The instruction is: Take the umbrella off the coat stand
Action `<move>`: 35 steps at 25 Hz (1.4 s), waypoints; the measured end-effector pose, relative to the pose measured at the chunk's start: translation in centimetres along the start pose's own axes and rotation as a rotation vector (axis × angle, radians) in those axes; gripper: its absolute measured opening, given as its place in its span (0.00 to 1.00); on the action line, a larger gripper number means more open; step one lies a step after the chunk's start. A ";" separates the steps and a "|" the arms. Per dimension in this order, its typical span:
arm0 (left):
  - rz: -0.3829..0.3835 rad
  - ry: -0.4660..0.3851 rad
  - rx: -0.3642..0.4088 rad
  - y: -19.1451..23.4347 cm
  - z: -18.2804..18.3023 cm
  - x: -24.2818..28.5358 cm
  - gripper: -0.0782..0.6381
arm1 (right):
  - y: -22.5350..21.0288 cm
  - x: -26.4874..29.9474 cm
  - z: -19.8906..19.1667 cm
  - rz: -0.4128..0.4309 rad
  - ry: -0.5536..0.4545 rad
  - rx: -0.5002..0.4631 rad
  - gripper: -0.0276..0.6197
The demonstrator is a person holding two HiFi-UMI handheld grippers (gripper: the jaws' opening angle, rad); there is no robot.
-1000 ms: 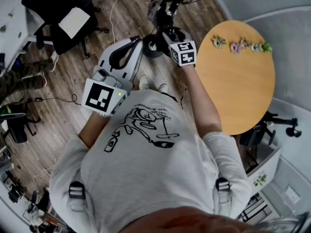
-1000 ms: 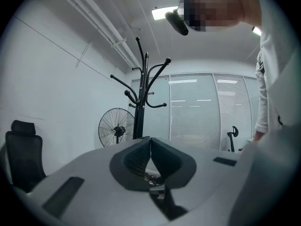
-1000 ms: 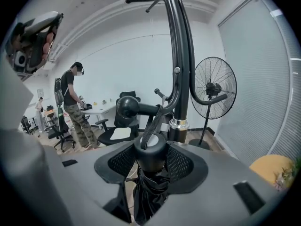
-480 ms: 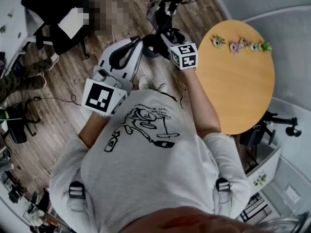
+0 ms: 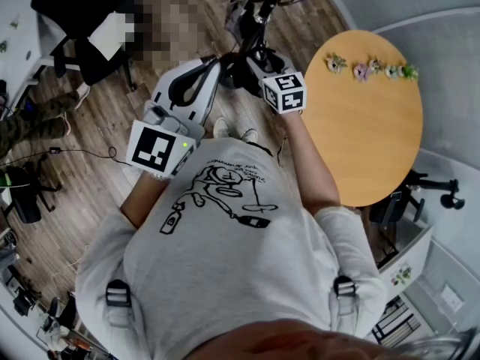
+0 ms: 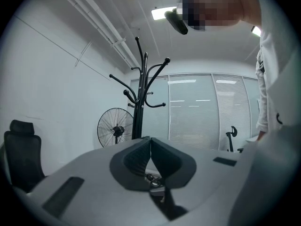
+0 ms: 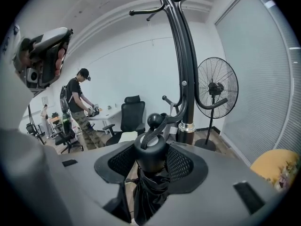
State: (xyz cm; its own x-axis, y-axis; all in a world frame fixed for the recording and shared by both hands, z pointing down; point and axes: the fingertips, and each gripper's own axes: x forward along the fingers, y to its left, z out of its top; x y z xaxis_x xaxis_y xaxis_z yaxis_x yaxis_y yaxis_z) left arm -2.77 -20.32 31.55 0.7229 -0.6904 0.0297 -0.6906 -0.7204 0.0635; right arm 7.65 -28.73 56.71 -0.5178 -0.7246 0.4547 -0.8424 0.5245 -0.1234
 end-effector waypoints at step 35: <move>0.001 0.004 -0.008 -0.7 0.0 -0.1 0.12 | 4.4 -8.3 5.5 0.037 -0.018 -0.059 0.37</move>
State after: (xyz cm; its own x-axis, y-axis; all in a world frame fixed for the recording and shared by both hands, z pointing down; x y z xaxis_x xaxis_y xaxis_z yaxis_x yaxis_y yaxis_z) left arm -2.40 -19.77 31.52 0.7223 -0.6907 0.0339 -0.6911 -0.7192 0.0713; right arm 7.43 -22.85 47.48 -0.5512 -0.7119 0.4352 -0.8127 0.5761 -0.0869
